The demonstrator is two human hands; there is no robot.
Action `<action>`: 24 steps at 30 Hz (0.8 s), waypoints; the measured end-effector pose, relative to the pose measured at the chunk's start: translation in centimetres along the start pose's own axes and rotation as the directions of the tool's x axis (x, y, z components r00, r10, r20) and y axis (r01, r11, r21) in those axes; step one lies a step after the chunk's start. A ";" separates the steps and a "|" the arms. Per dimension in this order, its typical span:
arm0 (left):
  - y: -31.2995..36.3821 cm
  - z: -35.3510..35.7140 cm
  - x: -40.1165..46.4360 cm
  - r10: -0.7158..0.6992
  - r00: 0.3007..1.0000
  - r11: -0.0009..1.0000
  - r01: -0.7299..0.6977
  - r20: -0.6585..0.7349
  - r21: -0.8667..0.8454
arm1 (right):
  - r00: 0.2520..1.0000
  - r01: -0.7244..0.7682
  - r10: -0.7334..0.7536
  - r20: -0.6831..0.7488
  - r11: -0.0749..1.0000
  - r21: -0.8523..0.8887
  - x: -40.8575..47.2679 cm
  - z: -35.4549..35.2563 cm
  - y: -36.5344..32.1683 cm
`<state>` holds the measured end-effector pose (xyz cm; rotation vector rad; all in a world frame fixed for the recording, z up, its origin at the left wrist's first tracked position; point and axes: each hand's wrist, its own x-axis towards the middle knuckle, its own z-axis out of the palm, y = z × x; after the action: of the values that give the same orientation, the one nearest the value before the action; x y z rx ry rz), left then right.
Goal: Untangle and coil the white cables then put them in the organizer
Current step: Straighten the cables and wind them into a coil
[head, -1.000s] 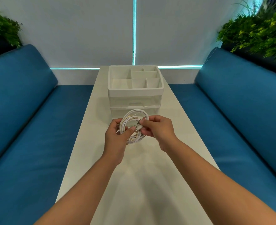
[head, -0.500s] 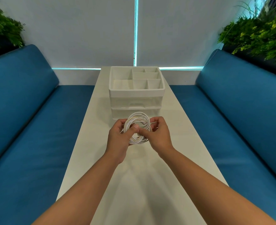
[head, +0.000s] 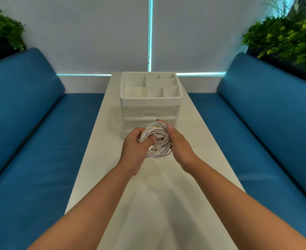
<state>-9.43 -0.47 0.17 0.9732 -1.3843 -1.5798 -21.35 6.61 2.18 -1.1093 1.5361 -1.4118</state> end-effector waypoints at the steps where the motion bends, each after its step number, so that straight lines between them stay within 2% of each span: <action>1: 0.0 0.1 0.0 0.017 1.000 1.000 -0.017 -0.005 0.023 | 1.000 0.013 -0.013 -0.004 1.000 0.012 0.0 0.1 0.1; 8: -0.3 0.0 -0.2 0.042 0.999 0.999 -0.042 0.010 0.023 | 0.996 -0.051 0.035 0.085 0.978 0.201 0.1 -0.2 1.1; 13: -1.0 -0.4 0.5 -0.019 1.000 0.997 0.018 0.023 0.072 | 0.995 -0.095 0.077 0.066 0.942 0.321 0.4 -0.5 1.7; 19: -1.1 -0.4 0.5 -0.066 0.996 0.993 0.060 0.060 0.105 | 0.997 -0.071 0.070 0.014 0.973 0.219 0.8 -0.3 2.1; 24: -1.0 -0.6 0.2 -0.036 0.997 0.994 0.028 0.068 0.105 | 0.997 -0.021 0.012 0.081 0.994 0.107 0.9 -1.0 2.0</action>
<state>-9.05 -0.78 -0.93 1.0146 -1.5194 -1.5919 -22.84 6.11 0.35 -1.0731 1.3930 -1.4048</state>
